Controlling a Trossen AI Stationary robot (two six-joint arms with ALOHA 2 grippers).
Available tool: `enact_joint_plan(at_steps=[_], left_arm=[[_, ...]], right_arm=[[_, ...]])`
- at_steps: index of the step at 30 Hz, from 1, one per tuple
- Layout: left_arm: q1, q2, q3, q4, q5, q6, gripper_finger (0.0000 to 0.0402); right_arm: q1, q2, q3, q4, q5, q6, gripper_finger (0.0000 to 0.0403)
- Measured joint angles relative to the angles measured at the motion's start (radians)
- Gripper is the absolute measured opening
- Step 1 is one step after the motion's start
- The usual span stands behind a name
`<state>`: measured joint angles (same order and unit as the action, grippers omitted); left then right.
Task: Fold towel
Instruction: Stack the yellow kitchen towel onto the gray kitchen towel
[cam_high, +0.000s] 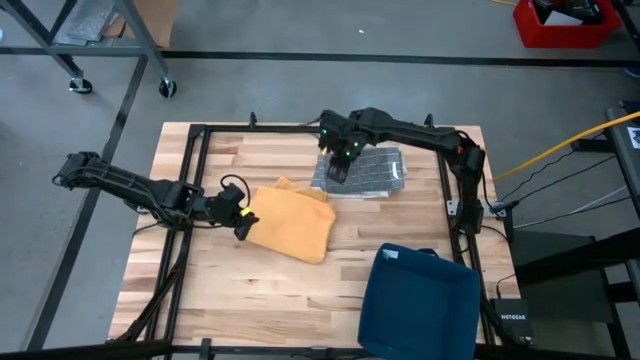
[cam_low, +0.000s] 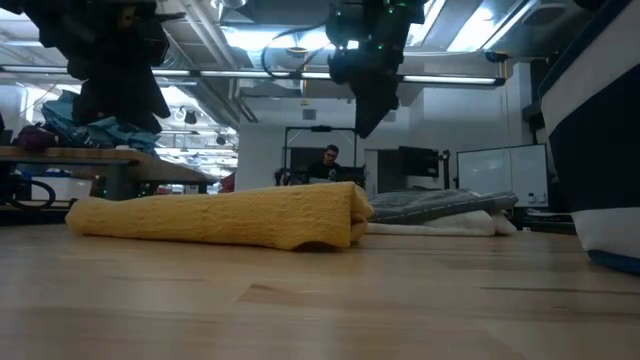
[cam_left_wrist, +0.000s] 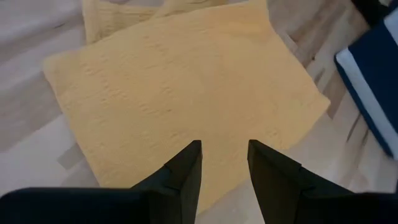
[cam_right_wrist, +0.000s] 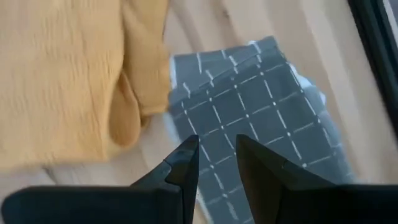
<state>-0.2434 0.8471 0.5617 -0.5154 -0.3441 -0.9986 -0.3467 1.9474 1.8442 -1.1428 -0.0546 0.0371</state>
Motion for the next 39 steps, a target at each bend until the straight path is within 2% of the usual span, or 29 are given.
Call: enact_joint_plan(at_steps=[4,8,14,18,28,31,34,39], left_arm=[[-0.001,0.012,0.000,0.000,-0.001,-0.063,0.0123],[-0.011,0.058,0.000,0.003,0.000,-0.130,0.0123],[-0.044,0.165,0.000,0.016,0.017,-0.363,0.0123],[-0.081,0.236,-0.001,0.100,0.037,-0.491,0.0123],[-0.178,0.413,-0.001,0.397,0.038,-0.593,0.0123],[-0.208,0.428,0.000,0.429,0.032,-0.690,0.0123],[-0.260,0.427,0.000,0.428,-0.046,-0.783,0.0123],[-0.377,0.425,0.000,0.427,-0.271,-0.920,0.0123]], right_arm=[[-0.016,0.005,0.000,0.022,-0.050,0.140,0.0111],[-0.004,0.006,0.000,0.028,-0.127,0.135,0.0111],[0.016,0.006,0.000,0.034,-0.138,0.094,0.0111],[0.021,0.006,0.000,0.056,-0.165,0.012,0.0111],[0.020,0.047,0.000,0.077,-0.280,-0.153,0.0111],[0.020,0.070,0.000,0.079,-0.312,-0.165,0.0111],[0.020,0.090,0.000,0.083,-0.322,-0.166,0.0111],[0.020,0.113,0.000,0.107,-0.333,-0.167,0.0111]])
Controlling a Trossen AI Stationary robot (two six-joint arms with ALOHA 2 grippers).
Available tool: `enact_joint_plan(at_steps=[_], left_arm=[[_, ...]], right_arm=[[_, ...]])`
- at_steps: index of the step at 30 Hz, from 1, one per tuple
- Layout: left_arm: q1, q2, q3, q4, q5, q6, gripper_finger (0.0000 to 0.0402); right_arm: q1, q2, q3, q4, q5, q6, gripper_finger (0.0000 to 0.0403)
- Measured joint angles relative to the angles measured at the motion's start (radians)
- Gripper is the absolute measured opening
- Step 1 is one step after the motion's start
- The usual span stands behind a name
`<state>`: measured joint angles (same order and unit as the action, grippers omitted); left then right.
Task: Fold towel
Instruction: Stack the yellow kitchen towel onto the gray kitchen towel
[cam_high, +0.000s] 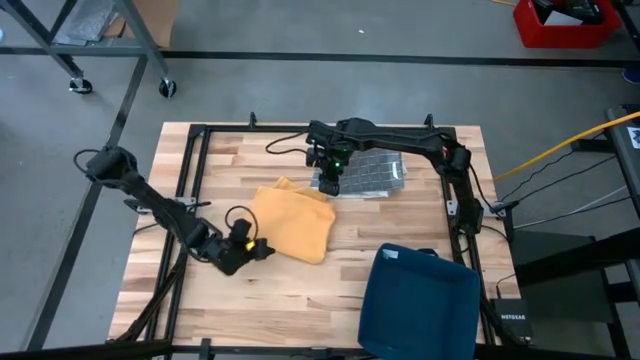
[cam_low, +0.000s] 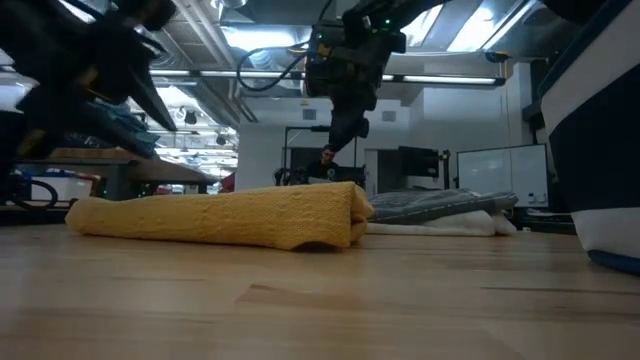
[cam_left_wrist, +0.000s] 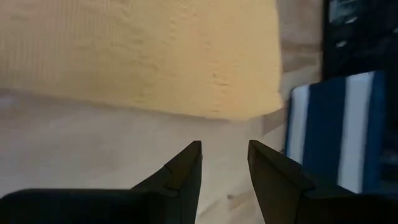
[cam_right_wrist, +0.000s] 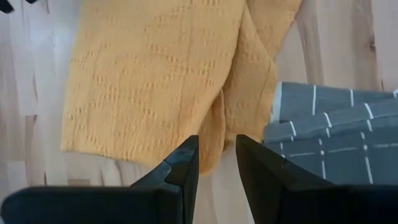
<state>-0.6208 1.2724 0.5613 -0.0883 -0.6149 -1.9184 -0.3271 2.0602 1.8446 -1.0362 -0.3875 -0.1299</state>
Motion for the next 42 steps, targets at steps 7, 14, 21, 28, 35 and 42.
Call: enact_joint_plan(at_steps=[7,14,21,28,35,42], left_arm=[[-0.119,0.049,0.000,-0.008,-0.159,-0.242,0.0123],[-0.134,0.205,0.030,-0.004,-0.164,-0.445,0.0123],[-0.083,0.325,0.099,-0.005,-0.164,-0.484,0.0123],[-0.037,0.348,0.134,-0.040,-0.164,-0.481,0.0123],[-0.002,0.348,0.134,-0.056,-0.163,-0.483,0.0123],[0.034,0.348,0.135,-0.127,-0.103,-0.483,0.0123]], right_arm=[[0.000,0.001,0.000,0.105,-0.024,-0.032,0.0111],[-0.001,0.024,0.000,0.212,-0.035,-0.032,0.0111],[-0.017,0.097,0.000,0.228,-0.047,0.021,0.0111],[-0.034,0.185,0.000,0.234,-0.055,0.074,0.0111],[-0.027,0.218,-0.001,0.268,-0.053,0.077,0.0111],[-0.026,0.218,0.000,0.301,-0.053,0.191,0.0111]])
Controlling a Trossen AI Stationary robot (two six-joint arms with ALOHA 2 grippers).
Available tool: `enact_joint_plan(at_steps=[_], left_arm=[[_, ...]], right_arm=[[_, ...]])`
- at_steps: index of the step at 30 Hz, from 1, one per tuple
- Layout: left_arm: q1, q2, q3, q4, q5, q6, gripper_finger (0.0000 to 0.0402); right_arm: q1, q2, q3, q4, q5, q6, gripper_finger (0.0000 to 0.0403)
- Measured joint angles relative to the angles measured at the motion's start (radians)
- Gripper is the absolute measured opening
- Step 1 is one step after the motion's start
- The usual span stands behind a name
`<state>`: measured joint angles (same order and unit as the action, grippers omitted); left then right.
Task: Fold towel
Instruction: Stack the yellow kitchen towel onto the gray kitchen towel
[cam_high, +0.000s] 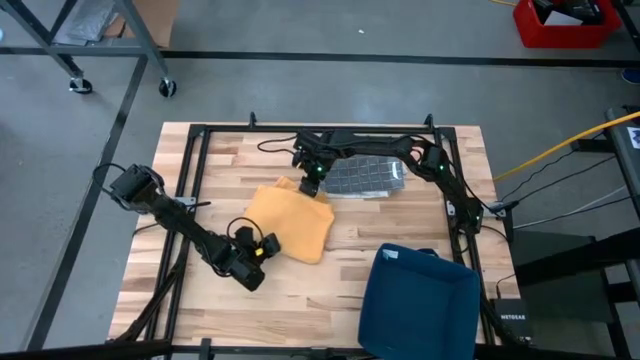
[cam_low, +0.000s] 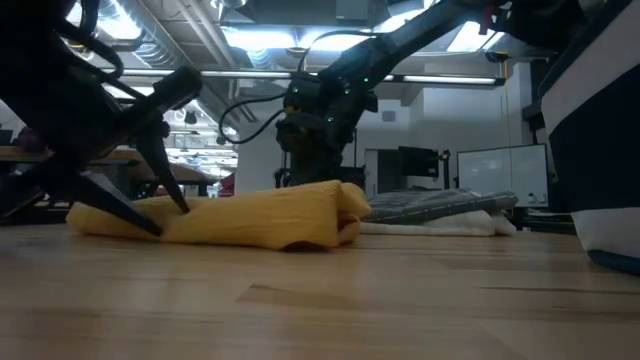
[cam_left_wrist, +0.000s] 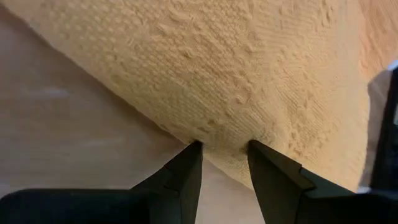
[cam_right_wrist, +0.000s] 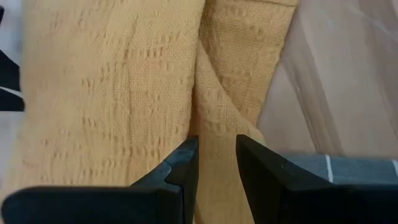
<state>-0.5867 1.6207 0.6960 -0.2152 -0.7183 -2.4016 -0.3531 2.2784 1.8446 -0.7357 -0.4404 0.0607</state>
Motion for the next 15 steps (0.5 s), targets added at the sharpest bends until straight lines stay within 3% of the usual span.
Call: enact_joint_plan(at_steps=[8,15], left_arm=[[0.026,0.000,0.000,-0.101,0.006,0.000,0.0123],[0.040,-0.001,0.000,-0.182,0.009,0.008,0.0123]], right_arm=[[0.014,0.000,0.000,-0.126,-0.062,0.091,0.0111],[0.107,0.000,0.000,-0.185,-0.076,0.089,0.0111]])
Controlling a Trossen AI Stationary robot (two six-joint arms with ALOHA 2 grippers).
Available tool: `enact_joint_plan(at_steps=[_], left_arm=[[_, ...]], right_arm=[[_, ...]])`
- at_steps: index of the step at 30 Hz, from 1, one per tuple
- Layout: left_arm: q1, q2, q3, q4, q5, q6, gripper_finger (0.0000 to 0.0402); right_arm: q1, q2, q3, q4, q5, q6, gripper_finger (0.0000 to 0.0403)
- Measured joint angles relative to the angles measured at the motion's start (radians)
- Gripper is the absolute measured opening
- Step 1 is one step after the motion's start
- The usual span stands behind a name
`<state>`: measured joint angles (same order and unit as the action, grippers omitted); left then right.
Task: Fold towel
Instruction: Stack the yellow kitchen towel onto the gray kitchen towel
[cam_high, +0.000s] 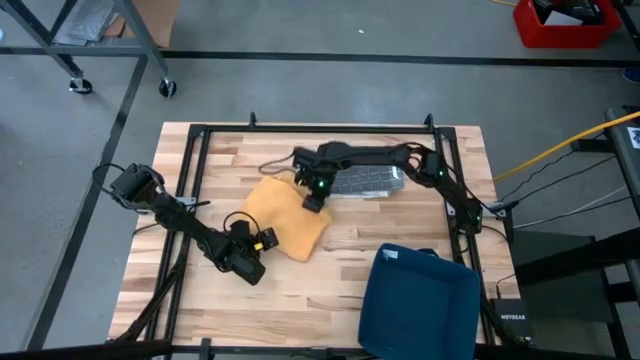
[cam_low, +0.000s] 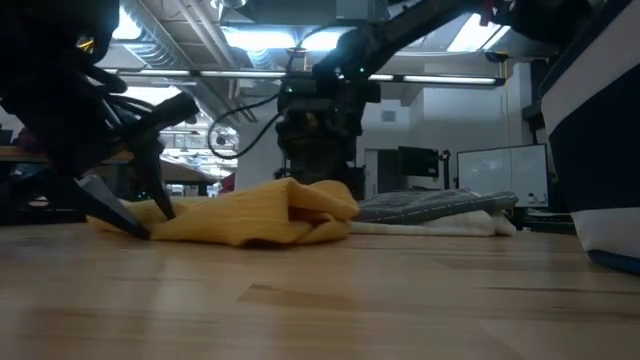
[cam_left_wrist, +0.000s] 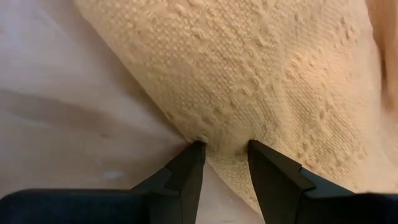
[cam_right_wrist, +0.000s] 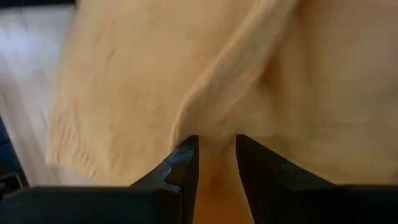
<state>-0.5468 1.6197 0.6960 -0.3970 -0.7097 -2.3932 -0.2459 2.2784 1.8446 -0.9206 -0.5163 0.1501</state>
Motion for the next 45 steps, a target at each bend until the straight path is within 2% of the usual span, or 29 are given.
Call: enact_joint_plan(at_steps=[7,12,21,26,30,38,42,45], left_arm=[[-0.031,-0.009,0.001,-0.141,-0.001,0.017,0.0123],[-0.089,-0.047,-0.002,-0.258,0.014,0.027,0.0123],[-0.225,-0.169,-0.002,-0.504,0.024,0.029,0.0123],[-0.300,-0.227,-0.002,-0.567,0.022,0.029,0.0123],[-0.351,-0.231,-0.002,-0.533,0.021,0.029,0.0123],[-0.395,-0.228,-0.002,-0.318,0.013,0.105,0.0123],[-0.385,-0.214,-0.001,-0.188,-0.039,0.206,0.0123],[-0.366,-0.194,-0.001,-0.107,-0.091,0.257,0.0123]], right_arm=[[0.123,0.000,0.000,0.006,0.000,-0.037,0.0111],[0.171,0.000,0.000,0.014,0.001,-0.038,0.0111],[0.236,0.000,0.000,0.077,-0.001,0.140,0.0111],[0.280,0.000,0.000,0.126,-0.001,0.215,0.0111],[0.302,0.000,0.000,0.139,-0.015,0.249,0.0111],[0.297,0.000,0.000,0.202,-0.174,0.391,0.0110],[0.306,0.000,0.000,0.243,-0.239,0.403,0.0110],[0.312,0.000,0.000,0.259,-0.328,0.398,0.0110]])
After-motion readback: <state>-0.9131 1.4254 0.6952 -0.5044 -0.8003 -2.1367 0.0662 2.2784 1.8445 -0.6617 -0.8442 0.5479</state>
